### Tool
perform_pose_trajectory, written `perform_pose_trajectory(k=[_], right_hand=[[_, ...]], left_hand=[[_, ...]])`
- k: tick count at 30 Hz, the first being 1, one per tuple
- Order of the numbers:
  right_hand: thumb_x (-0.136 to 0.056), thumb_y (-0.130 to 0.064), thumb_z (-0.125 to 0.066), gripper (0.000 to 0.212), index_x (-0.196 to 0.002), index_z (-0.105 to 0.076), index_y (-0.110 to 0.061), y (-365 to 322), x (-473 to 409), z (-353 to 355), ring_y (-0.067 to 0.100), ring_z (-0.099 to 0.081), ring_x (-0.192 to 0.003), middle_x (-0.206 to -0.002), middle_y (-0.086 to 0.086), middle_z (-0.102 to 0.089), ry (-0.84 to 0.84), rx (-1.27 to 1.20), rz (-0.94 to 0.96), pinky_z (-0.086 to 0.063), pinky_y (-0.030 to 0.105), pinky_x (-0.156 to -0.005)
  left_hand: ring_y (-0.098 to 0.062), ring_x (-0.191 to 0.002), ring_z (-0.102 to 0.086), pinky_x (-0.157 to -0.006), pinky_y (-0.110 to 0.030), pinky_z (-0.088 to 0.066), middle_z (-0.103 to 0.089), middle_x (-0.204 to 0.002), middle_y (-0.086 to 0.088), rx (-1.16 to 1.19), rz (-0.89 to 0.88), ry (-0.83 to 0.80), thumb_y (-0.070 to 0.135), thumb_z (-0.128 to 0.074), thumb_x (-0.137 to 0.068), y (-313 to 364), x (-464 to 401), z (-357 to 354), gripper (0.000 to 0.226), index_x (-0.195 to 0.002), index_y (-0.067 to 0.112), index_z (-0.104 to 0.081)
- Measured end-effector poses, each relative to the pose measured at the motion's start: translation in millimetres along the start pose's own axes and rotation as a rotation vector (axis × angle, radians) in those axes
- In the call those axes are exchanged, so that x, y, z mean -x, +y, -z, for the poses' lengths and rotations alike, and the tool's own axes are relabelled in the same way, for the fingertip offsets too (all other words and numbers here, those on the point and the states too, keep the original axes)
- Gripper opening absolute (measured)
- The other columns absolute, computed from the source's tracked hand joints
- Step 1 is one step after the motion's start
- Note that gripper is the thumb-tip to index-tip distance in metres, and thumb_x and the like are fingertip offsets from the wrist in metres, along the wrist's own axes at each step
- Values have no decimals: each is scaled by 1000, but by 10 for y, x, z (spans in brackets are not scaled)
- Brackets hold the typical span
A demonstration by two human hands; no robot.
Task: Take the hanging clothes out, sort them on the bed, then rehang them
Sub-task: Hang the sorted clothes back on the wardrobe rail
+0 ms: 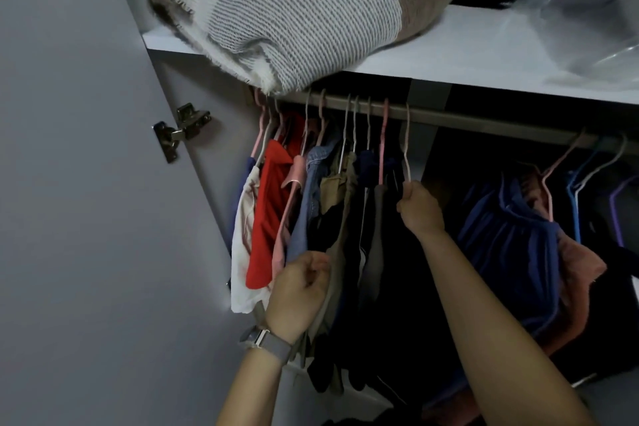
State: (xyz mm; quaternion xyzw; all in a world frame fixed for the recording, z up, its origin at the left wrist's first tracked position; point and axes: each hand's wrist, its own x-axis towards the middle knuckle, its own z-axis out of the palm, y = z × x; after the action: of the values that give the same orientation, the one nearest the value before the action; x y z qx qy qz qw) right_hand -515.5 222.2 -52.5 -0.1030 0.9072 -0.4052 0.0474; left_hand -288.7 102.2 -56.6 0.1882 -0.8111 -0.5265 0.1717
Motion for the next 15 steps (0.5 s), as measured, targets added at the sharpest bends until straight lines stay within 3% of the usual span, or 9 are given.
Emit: perform_pose_trajectory(k=[2,4,6,8,11,15], right_hand=[[-93,-11,-40,11,-93,-51,-10,-27,36,38,25,-56,-84,-89,6,-55,-45,-35,-14,-43,32,-74],[-99,-19,-34,20,-103,-51,-11,-69,135,61,20,-51,-84,-104,9,-55,-123,-136,-53,-39,29,-72],[-101,-35,-32,33,-124,-46,-17,-84,317,82,22,-50,-102,-129,10,-44,-149,-168,-82,-39,26,-82],[-98,-41,-41,48,-142,-31,-23,-14,553,140,22,-43,-123,-141,5,-33,-176,-178,-81,-37,26,-95],[-94,-38,-52,53,-141,-31,-26,180,827,394,18,-52,-116,-130,-2,-47,-253,-219,-122,-48,30,-91],[-94,-29,-55,26,-119,-52,-24,552,1078,1006,12,-61,-90,-110,-6,-61,-59,-274,-215,-49,23,-70]], left_hand=[[12,-80,-60,-75,-2,-42,-67,-91,8,23,6,-29,0,-51,-89,4,-14,-45,22,-97,15,-64],[13,-77,-59,-73,-3,-42,-66,-91,6,60,24,-62,-1,-51,-89,21,-38,-116,20,-98,13,-63],[9,-75,-60,-76,-9,-44,-66,-89,6,106,42,-94,0,-52,-89,70,-84,-195,22,-94,19,-62],[3,-77,-61,-80,-15,-47,-66,-88,8,156,56,-141,1,-52,-90,158,-140,-293,26,-91,25,-60],[-10,-87,-63,-82,-19,-48,-67,-92,5,136,31,-228,6,-52,-91,286,-215,-449,23,-95,27,-61],[-11,-86,-63,-78,-20,-48,-66,-88,8,133,1,-373,5,-50,-90,466,-283,-799,31,-90,35,-58]])
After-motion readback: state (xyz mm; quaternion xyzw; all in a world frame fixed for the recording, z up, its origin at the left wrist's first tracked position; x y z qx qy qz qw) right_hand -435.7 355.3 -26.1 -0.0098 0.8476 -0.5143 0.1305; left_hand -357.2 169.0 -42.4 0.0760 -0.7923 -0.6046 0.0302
